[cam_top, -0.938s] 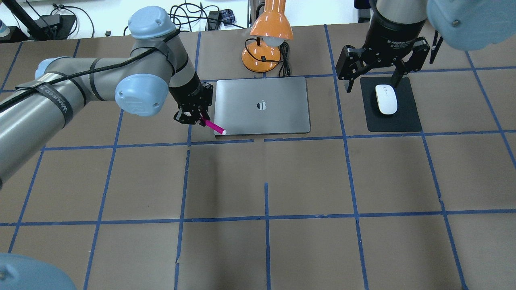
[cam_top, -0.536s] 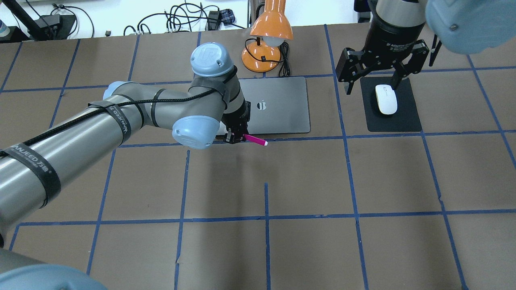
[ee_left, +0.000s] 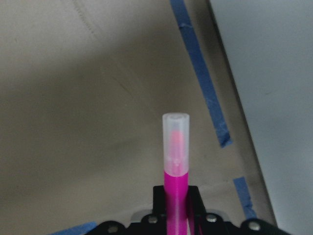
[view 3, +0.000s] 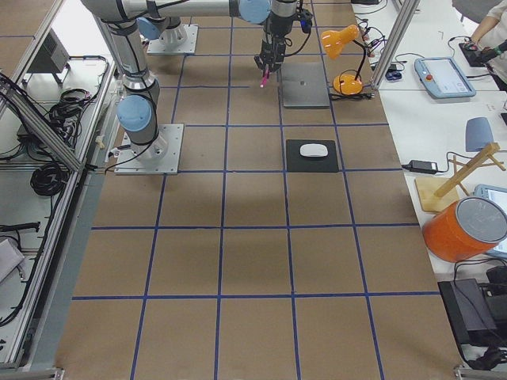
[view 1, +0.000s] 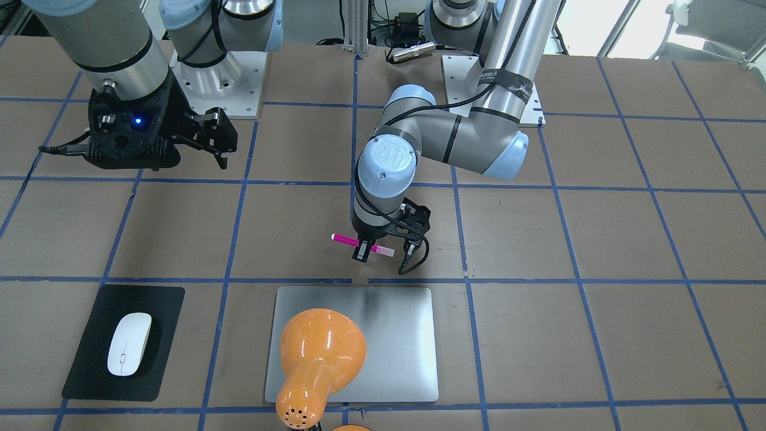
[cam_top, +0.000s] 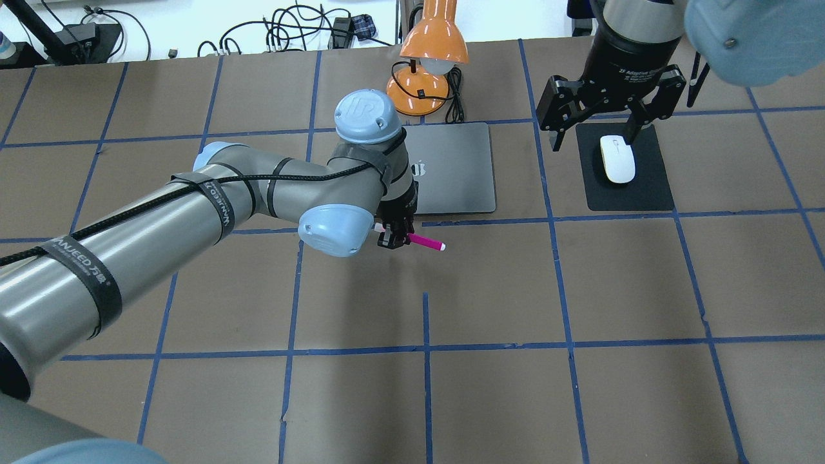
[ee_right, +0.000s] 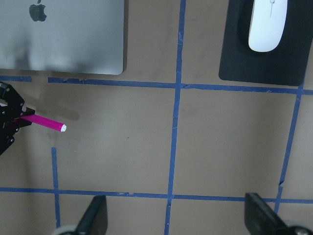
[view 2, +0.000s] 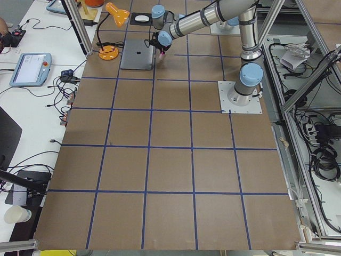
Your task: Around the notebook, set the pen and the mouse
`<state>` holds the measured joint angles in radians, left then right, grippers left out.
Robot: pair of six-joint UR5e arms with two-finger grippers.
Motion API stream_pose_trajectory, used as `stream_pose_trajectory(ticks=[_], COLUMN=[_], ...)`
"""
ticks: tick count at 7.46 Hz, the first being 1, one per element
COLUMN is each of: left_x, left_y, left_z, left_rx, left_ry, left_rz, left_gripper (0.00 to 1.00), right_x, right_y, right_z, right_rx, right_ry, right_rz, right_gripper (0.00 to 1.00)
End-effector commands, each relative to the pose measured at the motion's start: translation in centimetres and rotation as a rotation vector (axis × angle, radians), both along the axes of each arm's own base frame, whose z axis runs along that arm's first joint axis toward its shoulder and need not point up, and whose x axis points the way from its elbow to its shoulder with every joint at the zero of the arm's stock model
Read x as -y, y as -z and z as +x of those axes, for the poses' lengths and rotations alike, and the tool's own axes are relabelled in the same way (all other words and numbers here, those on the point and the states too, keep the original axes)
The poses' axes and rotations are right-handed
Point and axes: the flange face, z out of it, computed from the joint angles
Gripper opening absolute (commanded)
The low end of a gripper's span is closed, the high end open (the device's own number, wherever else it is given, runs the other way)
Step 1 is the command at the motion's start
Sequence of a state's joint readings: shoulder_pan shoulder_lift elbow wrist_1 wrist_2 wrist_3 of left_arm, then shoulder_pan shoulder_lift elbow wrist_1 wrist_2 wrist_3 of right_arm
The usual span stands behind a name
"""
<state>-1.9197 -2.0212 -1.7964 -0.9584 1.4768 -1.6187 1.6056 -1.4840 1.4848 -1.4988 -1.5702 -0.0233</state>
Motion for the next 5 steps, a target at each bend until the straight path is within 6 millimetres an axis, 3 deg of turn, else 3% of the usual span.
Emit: stream_pose_trajectory(ticks=[1, 5], left_x=[-0.84, -1.11], left_y=[0.65, 1.01], left_z=[-0.76, -0.60], left_rx=[-0.052, -0.058], left_ry=[-0.069, -0.073], left_rz=[0.044, 0.060], left_gripper=[0.00, 0.00], right_x=[0.04, -0.05], right_y=[0.05, -0.01], right_z=[-0.11, 0.00], right_rx=[0.002, 0.005], right_ry=[0.003, 0.005], right_rz=[0.002, 0.003], right_gripper=[1.00, 1.00])
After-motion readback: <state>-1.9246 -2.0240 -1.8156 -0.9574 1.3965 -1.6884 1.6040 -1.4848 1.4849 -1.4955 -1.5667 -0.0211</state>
